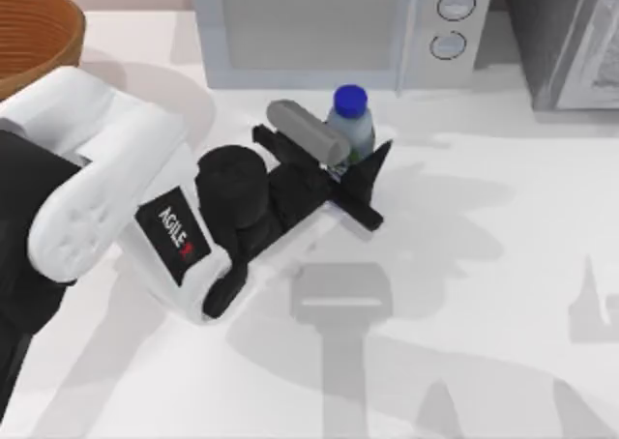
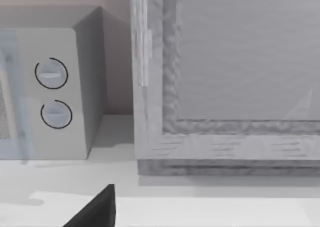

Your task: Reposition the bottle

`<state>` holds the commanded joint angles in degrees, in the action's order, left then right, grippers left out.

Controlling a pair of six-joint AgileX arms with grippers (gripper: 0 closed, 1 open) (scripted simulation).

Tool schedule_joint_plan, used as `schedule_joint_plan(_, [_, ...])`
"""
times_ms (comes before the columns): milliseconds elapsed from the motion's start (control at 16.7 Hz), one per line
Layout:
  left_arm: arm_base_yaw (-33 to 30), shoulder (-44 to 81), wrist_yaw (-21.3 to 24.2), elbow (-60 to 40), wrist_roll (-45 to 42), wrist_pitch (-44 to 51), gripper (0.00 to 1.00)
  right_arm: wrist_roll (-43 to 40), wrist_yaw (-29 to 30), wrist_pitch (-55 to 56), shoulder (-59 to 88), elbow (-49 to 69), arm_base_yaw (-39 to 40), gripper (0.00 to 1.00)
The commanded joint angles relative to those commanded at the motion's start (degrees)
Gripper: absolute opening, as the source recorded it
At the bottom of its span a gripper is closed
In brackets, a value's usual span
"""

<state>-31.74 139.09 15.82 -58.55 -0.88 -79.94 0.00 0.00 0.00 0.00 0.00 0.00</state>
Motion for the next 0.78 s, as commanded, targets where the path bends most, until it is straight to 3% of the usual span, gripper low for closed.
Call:
schedule_joint_plan(480, [32.99,-14.53,31.82,24.71,-2.73,-7.82,0.0,0.0,0.0,0.0,0.0,0.0,0.0,1.0])
schedule_joint_plan(600, [37.64,-17.51,36.39,28.97,-3.19,-8.92,0.0,0.0,0.0,0.0,0.0,0.0,0.0,1.0])
schedule_joint_plan(780, [40.15,-19.42,38.8,31.3,-3.46,-9.47,0.0,0.0,0.0,0.0,0.0,0.0,0.0,1.0])
